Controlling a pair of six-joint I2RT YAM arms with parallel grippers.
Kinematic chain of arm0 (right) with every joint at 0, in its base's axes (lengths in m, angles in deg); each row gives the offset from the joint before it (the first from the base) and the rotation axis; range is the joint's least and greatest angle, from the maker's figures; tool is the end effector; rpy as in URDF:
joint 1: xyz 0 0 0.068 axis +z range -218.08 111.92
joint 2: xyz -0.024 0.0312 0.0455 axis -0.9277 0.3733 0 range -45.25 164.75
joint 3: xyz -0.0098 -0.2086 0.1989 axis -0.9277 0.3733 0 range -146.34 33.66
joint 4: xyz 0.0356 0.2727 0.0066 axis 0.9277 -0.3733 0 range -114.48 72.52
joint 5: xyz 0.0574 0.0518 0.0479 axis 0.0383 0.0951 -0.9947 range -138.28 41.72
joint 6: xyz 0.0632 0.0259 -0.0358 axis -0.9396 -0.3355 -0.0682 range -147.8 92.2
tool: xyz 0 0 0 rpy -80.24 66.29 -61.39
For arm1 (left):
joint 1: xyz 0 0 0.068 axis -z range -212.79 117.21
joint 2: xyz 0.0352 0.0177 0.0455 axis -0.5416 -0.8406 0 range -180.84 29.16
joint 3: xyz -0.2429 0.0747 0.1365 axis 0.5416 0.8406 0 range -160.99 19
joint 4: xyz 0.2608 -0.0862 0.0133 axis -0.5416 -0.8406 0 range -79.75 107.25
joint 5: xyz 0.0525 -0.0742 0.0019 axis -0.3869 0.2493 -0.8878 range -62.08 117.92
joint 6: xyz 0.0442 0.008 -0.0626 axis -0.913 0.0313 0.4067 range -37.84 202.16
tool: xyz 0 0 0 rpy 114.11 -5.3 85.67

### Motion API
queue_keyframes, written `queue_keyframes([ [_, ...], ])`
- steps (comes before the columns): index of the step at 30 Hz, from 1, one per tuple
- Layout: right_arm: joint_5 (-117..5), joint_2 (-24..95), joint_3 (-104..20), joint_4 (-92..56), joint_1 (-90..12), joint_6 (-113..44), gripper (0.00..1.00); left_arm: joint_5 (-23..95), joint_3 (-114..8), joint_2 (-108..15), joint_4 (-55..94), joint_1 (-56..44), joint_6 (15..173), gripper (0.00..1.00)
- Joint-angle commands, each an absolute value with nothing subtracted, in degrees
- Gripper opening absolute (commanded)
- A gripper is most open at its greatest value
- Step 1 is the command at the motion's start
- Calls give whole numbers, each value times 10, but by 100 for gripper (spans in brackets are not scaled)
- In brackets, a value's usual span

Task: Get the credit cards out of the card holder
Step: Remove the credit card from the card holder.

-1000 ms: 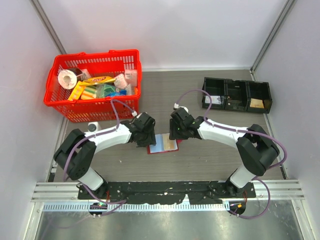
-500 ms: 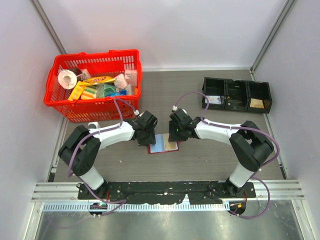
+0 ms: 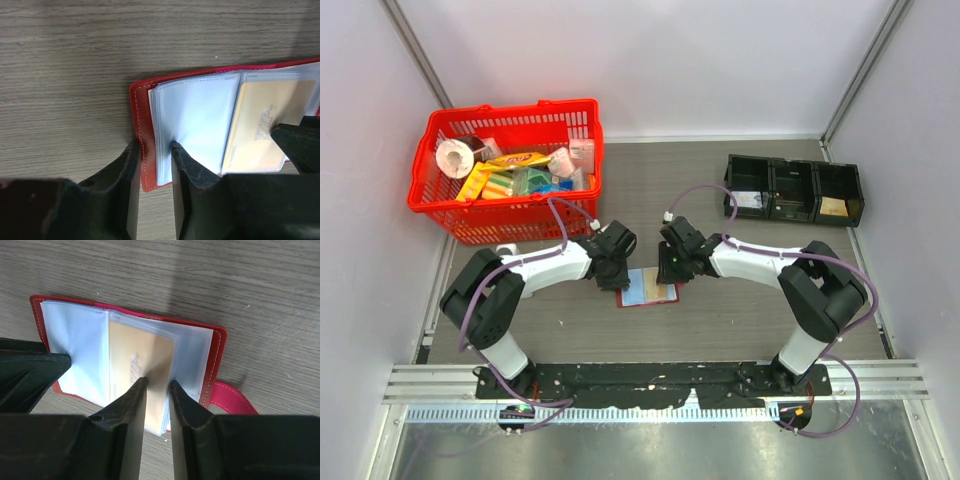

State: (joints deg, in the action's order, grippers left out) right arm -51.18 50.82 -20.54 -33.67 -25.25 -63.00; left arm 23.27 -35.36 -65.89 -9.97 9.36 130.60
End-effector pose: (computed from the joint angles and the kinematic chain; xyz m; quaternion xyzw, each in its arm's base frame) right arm 0.2593 0.2450 0.1450 -0.0709 0.9585 0.1921 0.1984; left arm 0.2504 -0.2195 0.1398 -0.0615 0.9788 -0.1081 0.1630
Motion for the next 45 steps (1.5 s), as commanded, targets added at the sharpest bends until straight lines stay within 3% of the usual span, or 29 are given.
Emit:
queue_keyframes([
  [1,-569,476,-206,-294,-246,-635,27,267,-336,-709,-77,104,1303,24],
  [20,-662,483,-220,-233,-216,-654,32,272,-300,-652,-21,101,1330,27],
  [31,-625,474,-197,-233,-229,-648,33,216,-241,-554,-45,80,1373,46],
  [37,-630,456,-177,-228,-259,-638,33,197,-247,-494,-63,79,1371,47],
  [45,-688,454,-124,-138,-318,-644,33,305,-294,-510,43,79,1341,40],
])
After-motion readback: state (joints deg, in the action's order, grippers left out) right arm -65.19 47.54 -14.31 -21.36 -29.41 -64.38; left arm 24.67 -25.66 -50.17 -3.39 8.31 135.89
